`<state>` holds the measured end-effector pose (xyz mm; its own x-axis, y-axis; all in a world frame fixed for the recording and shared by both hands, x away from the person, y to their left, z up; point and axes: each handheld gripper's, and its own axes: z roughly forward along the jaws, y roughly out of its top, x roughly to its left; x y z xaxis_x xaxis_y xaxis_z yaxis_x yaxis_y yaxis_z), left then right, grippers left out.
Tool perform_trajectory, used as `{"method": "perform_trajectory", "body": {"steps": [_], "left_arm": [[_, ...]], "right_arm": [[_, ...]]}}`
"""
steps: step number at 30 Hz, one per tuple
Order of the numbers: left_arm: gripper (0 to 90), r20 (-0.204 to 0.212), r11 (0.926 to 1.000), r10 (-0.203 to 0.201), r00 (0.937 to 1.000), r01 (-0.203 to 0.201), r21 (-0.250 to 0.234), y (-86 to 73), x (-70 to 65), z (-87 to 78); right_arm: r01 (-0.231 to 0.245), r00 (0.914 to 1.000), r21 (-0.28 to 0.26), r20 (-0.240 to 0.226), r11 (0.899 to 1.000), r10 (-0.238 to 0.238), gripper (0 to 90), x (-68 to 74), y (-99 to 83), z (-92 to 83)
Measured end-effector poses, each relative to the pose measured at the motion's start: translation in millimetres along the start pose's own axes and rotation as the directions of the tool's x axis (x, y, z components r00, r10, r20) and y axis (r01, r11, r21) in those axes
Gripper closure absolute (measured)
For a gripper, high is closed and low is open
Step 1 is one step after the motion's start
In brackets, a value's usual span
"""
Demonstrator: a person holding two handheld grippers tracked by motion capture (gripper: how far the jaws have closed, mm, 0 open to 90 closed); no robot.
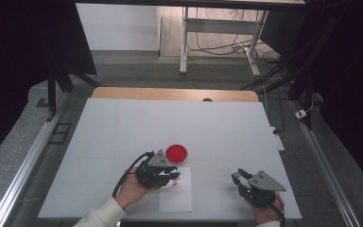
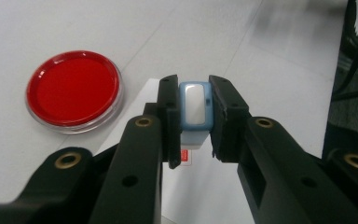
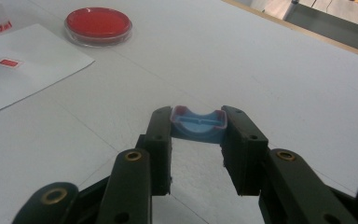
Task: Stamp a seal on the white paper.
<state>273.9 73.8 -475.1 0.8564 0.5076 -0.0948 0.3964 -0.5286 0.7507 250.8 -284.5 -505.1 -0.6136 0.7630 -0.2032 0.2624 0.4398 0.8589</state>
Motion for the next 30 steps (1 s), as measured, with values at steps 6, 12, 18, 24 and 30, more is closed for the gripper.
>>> {"method": "perform_trajectory", "body": {"steps": [6,12,18,24,30], "left_arm": [[75.5,0.015,0.9991,-0.031,0.9994,0.032,-0.029,-1.8,3.1,-9.8],[75.5,0.015,0.9961,-0.065,0.9978,0.066,-0.059,-5.8,6.7,-20.6],[75.4,0.011,0.991,-0.096,0.9953,0.097,-0.092,-9.6,11.9,-30.5],[75.3,0.012,0.9856,-0.112,0.9937,0.112,-0.126,-11.3,13.8,-40.1],[75.3,0.011,0.9794,-0.125,0.992,0.126,-0.158,-10.4,16.4,-47.1]], "right_arm": [[0.001,1.0,0.001,0.0,1.0,-0.001,63.8,0.2,0.0,0.3],[0.001,1.0,0.004,0.002,1.0,-0.001,63.8,0.1,-0.1,0.2],[0.001,1.0,0.004,0.003,1.0,-0.001,63.8,0.0,-0.3,0.8],[0.001,1.0,0.006,0.003,1.0,-0.001,63.8,-0.1,-0.6,1.2],[0.002,1.0,0.014,-0.001,1.0,-0.002,63.8,-0.4,-1.8,2.8]]}}
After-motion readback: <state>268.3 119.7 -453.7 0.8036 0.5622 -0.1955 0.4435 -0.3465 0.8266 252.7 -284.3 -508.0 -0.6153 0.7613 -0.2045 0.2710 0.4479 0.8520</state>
